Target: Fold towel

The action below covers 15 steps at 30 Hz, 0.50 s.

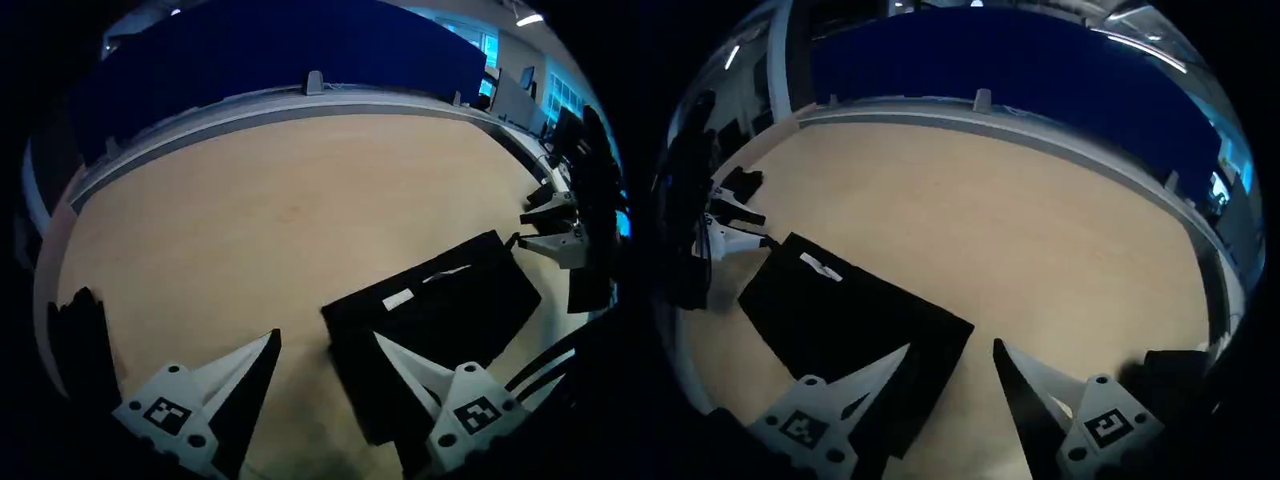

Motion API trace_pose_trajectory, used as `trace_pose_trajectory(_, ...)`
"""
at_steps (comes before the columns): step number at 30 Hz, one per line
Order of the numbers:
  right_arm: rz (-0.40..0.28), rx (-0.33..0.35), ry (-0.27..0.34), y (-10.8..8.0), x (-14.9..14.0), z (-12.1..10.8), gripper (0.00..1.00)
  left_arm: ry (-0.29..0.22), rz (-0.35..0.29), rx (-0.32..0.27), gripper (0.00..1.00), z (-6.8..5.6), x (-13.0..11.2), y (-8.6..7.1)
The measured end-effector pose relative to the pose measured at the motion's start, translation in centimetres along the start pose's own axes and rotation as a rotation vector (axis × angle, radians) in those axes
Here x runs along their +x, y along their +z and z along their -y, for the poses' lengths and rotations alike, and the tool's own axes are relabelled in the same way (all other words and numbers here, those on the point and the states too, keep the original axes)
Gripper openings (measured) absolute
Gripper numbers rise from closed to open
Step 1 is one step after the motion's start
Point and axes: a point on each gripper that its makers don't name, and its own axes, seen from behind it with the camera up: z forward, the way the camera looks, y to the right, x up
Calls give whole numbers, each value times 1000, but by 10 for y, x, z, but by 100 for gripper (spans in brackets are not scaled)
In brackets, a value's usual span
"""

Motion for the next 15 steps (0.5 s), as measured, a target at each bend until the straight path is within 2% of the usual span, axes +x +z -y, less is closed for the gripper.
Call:
trace_pose_trajectory(2, -11, -14, 2, 0, 4, -3, 84, -6, -6, 6, 88, 3, 3, -1)
trace_pose_trajectory(8, -22, -7, 2, -3, 8, -2, 86, -15, -14, 7, 88, 9, 6, -7)
trace_pose_trajectory(15, -19, -1, -4, -10, 3, 2, 89, -17, -15, 0, 88, 7, 2, -16)
